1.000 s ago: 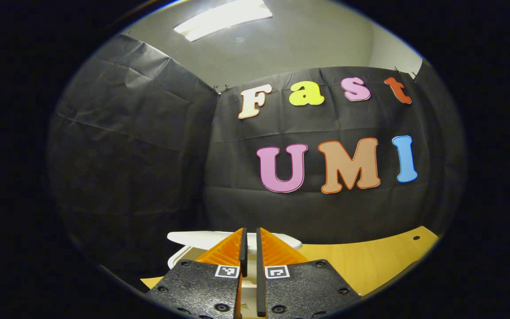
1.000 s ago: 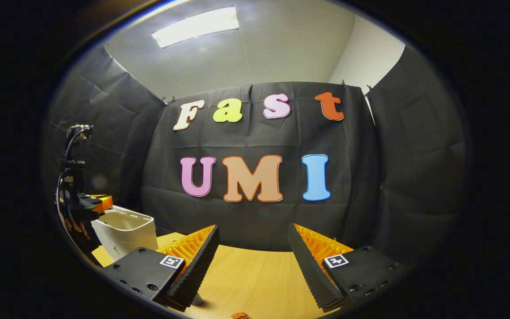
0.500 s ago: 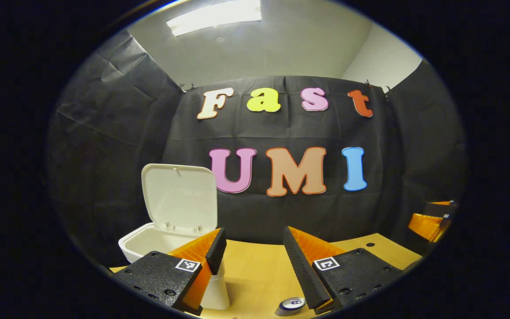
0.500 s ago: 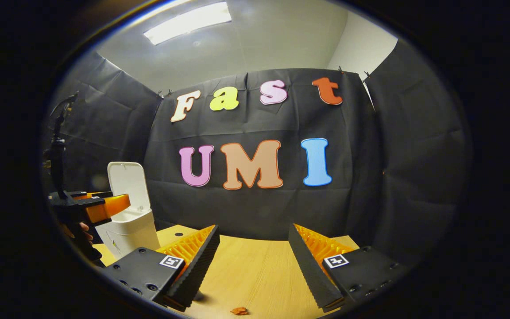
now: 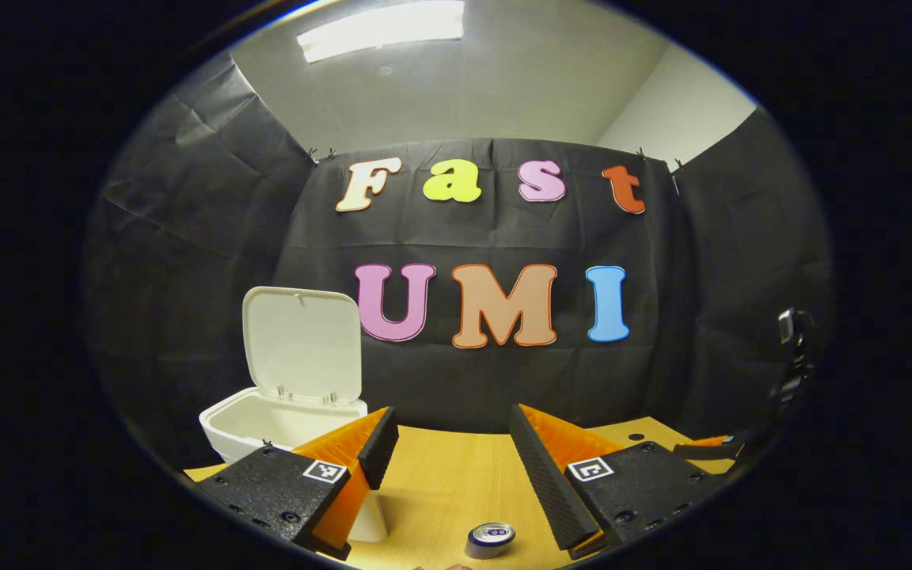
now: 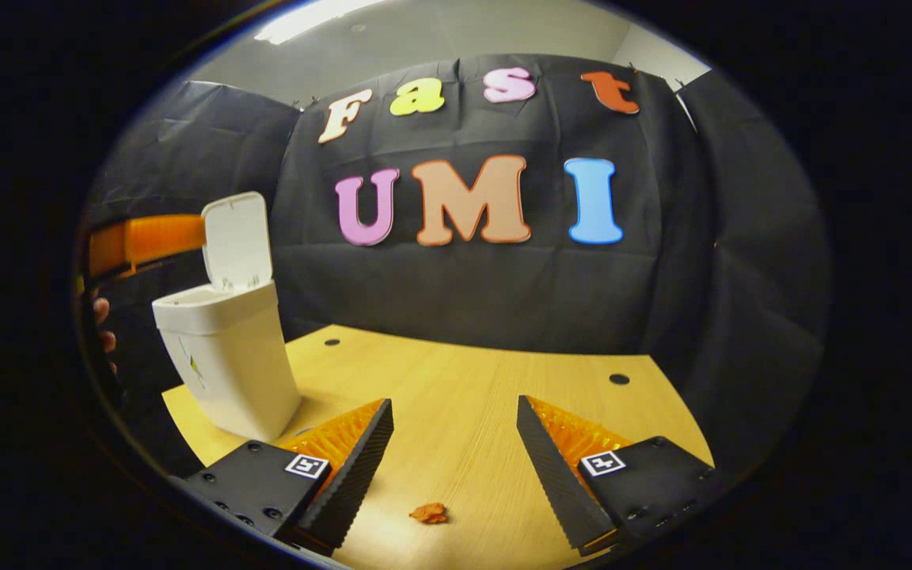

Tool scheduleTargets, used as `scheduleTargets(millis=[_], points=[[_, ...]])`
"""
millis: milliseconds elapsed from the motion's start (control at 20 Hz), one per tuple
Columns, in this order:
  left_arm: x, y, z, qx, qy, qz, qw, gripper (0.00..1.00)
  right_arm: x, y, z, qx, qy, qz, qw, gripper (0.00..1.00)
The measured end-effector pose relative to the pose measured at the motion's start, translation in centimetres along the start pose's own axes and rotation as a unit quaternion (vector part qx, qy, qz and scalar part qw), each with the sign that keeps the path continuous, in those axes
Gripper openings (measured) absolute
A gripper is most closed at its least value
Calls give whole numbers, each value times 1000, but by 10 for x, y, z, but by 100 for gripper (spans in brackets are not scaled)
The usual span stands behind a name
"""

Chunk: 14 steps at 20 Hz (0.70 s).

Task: Press the lid of the desktop garbage bin to open it, pick up the crumpled paper on the desktop and throw it into the bin, then pick up the pop can on the desktop and drop it into the bin, and finally close the garbage bin lid.

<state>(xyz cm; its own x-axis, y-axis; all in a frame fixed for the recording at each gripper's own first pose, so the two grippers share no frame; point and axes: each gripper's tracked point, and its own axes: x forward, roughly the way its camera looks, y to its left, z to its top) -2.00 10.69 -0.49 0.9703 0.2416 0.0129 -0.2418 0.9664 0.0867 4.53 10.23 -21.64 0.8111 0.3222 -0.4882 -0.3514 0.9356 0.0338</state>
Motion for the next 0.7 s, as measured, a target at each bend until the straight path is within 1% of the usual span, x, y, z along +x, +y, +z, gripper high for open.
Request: scheduleTargets(millis=[150, 350, 500, 600, 650, 700], points=[[-10, 7, 0, 6, 5, 11, 1000, 85, 17, 12, -45, -23, 50, 21, 998, 99], [-23, 27, 3, 17, 8, 39, 999, 86, 34, 24, -107, -38, 135, 40, 989, 99], [-33, 45, 4, 26, 12, 62, 998, 86, 48, 24, -141, -18, 190, 44, 981, 100], [-41, 56, 5, 33, 15, 76, 996, 86, 53, 22, -161, -9, 216, 36, 976, 100], [-45, 60, 6, 36, 15, 83, 996, 86, 56, 20, -166, -11, 222, 31, 975, 99], [-48, 64, 7, 40, 16, 89, 995, 86, 59, 18, -169, -13, 226, 28, 974, 95]])
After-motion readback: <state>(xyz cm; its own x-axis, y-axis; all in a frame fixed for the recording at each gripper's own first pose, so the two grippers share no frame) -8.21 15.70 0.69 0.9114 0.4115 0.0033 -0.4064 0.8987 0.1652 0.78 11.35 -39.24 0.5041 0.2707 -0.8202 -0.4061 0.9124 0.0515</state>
